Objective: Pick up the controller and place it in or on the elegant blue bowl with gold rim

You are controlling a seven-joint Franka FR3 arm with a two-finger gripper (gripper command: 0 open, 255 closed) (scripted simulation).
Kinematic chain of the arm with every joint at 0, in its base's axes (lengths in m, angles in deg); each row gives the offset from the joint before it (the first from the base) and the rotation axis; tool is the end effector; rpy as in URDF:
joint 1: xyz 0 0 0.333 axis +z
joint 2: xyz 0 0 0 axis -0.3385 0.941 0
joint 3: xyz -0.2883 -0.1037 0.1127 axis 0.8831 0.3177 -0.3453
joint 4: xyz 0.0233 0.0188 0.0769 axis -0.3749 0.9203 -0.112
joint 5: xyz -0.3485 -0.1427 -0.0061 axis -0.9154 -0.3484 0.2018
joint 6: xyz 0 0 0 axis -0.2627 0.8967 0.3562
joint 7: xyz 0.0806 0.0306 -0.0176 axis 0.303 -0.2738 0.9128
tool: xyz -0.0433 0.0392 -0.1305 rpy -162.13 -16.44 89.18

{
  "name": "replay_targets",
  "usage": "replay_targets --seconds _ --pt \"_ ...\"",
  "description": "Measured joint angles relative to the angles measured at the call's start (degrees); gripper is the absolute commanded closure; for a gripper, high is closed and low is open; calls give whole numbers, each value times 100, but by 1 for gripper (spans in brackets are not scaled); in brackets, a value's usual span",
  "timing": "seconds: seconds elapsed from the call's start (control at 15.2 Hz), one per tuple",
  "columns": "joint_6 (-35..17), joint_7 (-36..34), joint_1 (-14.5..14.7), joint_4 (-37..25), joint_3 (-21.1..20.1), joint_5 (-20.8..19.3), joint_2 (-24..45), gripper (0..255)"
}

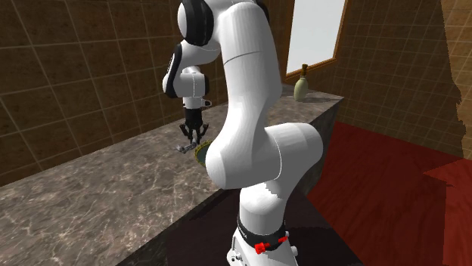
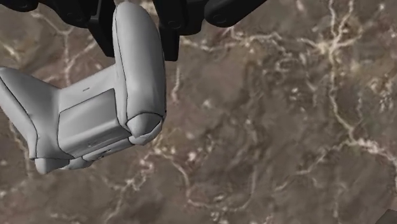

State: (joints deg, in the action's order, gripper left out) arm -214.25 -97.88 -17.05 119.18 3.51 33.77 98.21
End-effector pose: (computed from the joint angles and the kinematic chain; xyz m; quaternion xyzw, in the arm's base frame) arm 0.5770 0.0681 0.1981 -0.9710 0.1955 0.1362 0.0170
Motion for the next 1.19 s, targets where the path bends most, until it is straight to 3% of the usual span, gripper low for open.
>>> replay_targets --seconds 1.19 --pt "1069 -100 -16 -220 -6 -10 -855 255"
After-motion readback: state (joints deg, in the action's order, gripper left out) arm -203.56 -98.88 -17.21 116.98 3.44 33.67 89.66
